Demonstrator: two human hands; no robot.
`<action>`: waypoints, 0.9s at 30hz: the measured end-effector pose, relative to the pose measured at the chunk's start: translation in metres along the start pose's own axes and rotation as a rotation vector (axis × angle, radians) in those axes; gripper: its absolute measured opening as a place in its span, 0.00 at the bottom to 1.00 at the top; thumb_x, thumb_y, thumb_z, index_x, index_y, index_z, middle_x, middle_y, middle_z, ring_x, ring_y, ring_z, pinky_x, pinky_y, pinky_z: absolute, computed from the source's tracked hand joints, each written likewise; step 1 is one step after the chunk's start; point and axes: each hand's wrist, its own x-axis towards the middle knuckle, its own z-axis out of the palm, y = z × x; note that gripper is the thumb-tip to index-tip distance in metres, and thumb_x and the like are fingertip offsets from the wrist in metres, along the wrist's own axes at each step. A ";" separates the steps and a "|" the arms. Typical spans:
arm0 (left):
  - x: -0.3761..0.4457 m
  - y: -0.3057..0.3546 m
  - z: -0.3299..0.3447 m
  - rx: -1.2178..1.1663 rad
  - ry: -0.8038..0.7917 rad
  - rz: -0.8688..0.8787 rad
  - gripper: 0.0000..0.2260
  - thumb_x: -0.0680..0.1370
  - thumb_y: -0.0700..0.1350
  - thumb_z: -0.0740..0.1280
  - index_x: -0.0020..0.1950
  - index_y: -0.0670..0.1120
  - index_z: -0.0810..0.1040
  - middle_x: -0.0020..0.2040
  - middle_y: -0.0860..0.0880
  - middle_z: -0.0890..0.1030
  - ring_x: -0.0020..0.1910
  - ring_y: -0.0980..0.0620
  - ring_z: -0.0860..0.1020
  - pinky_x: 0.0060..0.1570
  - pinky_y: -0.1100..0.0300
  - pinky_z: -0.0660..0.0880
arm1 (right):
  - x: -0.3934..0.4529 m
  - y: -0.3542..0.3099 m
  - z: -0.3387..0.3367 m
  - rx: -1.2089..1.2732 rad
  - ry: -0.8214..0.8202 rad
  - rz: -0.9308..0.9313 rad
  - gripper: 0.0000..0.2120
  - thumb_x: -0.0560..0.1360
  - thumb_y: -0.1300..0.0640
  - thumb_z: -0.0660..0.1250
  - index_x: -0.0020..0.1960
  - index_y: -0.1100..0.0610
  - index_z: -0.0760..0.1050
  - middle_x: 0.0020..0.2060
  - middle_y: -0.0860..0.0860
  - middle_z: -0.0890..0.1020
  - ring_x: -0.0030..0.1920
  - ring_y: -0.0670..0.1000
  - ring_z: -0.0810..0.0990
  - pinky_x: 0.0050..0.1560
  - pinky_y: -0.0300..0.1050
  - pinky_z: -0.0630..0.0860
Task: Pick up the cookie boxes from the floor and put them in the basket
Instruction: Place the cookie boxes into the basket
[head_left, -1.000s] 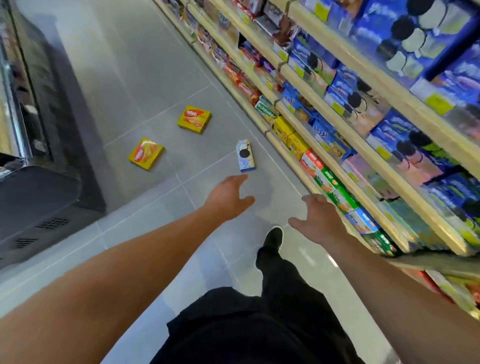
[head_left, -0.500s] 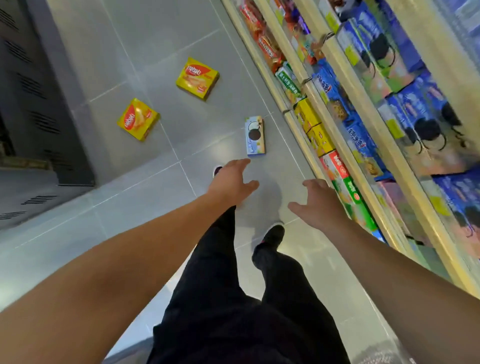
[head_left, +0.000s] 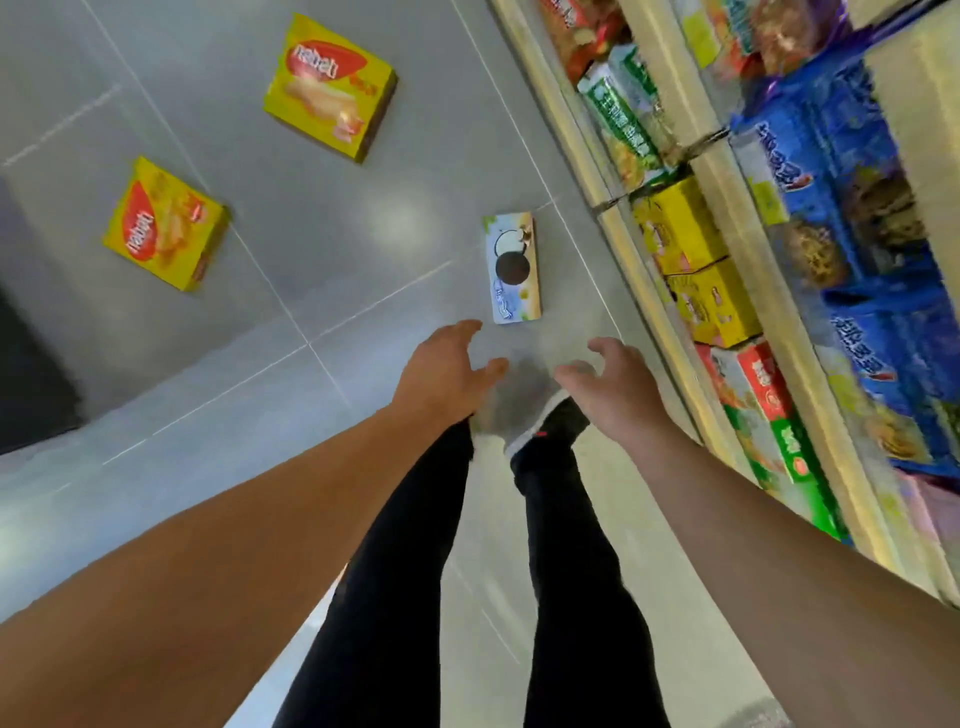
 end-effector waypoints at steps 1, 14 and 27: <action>0.021 -0.007 0.008 -0.007 0.003 -0.017 0.28 0.76 0.58 0.66 0.74 0.51 0.66 0.70 0.48 0.71 0.68 0.47 0.70 0.65 0.56 0.66 | 0.024 0.002 0.011 0.002 -0.006 0.006 0.30 0.71 0.43 0.67 0.69 0.54 0.68 0.66 0.54 0.70 0.64 0.54 0.72 0.54 0.40 0.63; 0.292 -0.087 0.169 -0.238 -0.020 -0.149 0.25 0.76 0.54 0.67 0.70 0.47 0.69 0.64 0.47 0.77 0.61 0.46 0.76 0.55 0.60 0.69 | 0.308 0.080 0.154 -0.033 -0.025 0.032 0.29 0.72 0.47 0.69 0.69 0.57 0.68 0.64 0.56 0.74 0.65 0.56 0.73 0.61 0.43 0.67; 0.327 -0.113 0.195 -0.641 -0.060 -0.157 0.20 0.75 0.43 0.71 0.67 0.48 0.75 0.58 0.51 0.82 0.56 0.55 0.80 0.59 0.52 0.77 | 0.344 0.100 0.188 0.206 0.013 0.013 0.10 0.74 0.52 0.67 0.49 0.59 0.79 0.42 0.52 0.84 0.45 0.54 0.81 0.47 0.46 0.77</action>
